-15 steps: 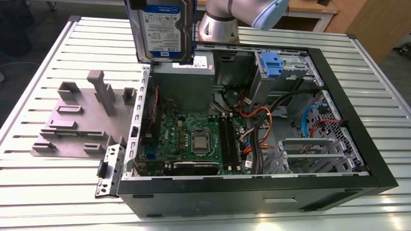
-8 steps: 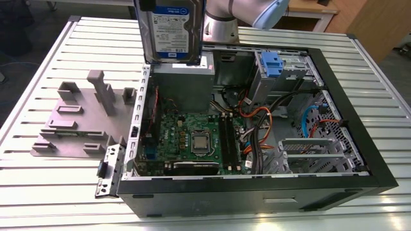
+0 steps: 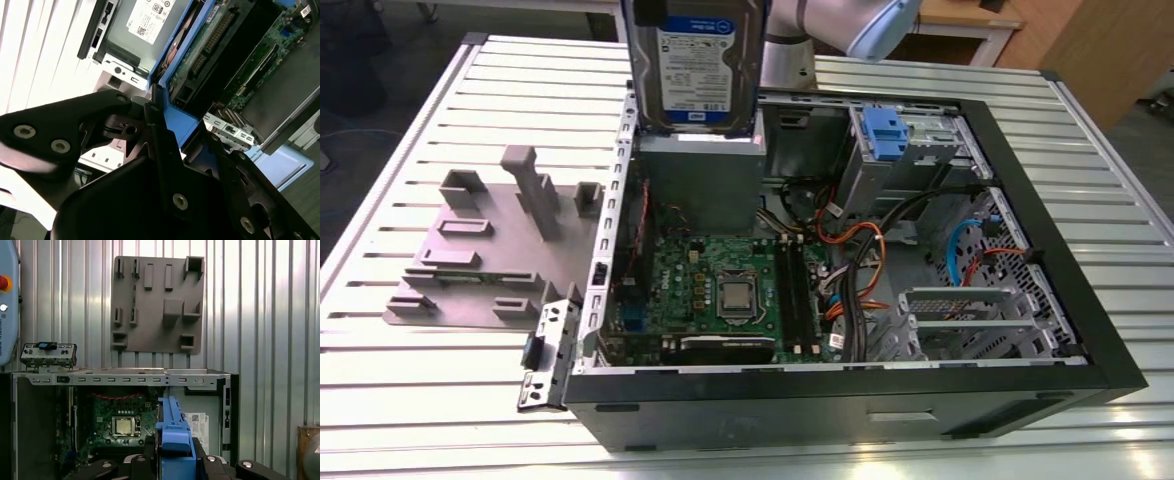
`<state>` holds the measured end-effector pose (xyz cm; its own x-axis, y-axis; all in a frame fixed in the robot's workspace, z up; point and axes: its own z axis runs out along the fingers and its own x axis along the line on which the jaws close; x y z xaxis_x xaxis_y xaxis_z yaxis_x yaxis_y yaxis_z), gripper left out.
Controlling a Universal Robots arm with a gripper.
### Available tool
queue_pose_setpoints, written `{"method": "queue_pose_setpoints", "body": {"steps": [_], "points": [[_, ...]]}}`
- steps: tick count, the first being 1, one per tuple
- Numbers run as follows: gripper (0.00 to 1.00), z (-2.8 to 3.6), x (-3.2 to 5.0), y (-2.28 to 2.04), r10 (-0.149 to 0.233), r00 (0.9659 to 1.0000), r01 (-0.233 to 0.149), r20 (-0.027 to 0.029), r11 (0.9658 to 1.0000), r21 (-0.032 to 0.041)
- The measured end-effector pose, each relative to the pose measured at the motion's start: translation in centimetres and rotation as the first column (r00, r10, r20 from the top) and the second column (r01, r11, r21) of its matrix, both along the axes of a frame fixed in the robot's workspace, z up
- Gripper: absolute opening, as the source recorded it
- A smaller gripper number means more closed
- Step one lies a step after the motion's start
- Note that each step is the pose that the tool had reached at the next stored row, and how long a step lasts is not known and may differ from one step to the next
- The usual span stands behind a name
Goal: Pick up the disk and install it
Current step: 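Pick up the disk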
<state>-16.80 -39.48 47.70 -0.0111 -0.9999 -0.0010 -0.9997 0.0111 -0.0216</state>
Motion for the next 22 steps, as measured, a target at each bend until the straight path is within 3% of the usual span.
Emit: {"method": "queue_pose_setpoints", "body": {"steps": [11,16,22], "points": [[0.36,-0.13,1.92,-0.39,0.0,1.0,0.0,-0.0001,1.0,-0.0001],[0.36,-0.2,2.39,-0.93,0.0,1.0,0.0,0.0,1.0,0.0],[0.36,-0.33,2.87,-1.89,0.0,1.0,0.0,0.0,1.0,-0.0001]]}}
